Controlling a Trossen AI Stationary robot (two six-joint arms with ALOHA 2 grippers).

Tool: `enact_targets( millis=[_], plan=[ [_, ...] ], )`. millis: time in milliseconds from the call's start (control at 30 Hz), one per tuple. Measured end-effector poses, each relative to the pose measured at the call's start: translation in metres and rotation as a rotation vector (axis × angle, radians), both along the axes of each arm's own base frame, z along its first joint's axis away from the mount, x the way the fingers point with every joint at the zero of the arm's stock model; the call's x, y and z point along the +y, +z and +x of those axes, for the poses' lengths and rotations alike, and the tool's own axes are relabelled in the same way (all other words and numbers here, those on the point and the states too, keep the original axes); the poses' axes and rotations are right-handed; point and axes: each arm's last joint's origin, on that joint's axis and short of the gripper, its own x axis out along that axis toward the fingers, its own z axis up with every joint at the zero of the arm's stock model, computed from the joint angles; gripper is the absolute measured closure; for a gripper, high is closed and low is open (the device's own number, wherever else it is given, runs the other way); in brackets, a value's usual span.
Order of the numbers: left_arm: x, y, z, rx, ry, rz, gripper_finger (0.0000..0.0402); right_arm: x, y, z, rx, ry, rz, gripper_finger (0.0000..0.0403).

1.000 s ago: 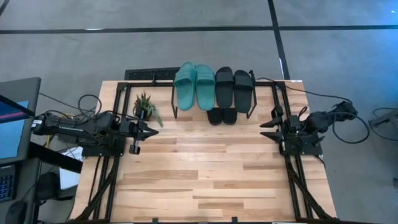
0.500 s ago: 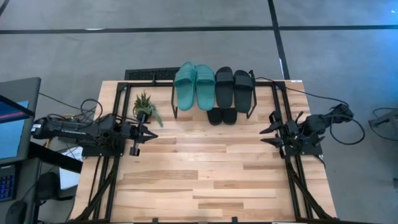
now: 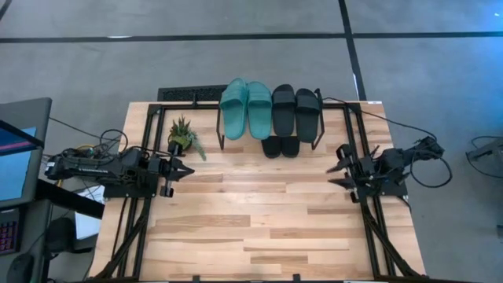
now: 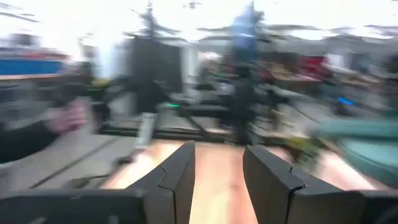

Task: Pick and place slides into the shelf
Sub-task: Return to Home Position

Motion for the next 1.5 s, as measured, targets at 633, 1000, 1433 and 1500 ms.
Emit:
enact_targets(
  millis=[633, 1000, 1433, 1500],
  plan=[
    [0.000, 0.000, -0.001, -0.001, 0.001, 0.010, 0.0401, -0.009, -0.005, 0.008, 0.047, 0.143, -0.055, 0.0281],
    [0.000, -0.008, 0.001, 0.083, -0.010, 0.013, 0.0401, -0.013, -0.014, 0.009, 0.150, 0.165, -0.047, 0.0281],
    [-0.002, -0.008, 0.000, 0.077, -0.069, 0.028, 0.0401, -0.015, -0.034, 0.011, 0.167, 0.116, -0.027, 0.0281],
    [-0.002, -0.008, -0.001, 0.077, -0.070, 0.028, 0.0401, -0.016, -0.036, 0.012, 0.148, 0.109, -0.019, 0.0281]
  ],
)
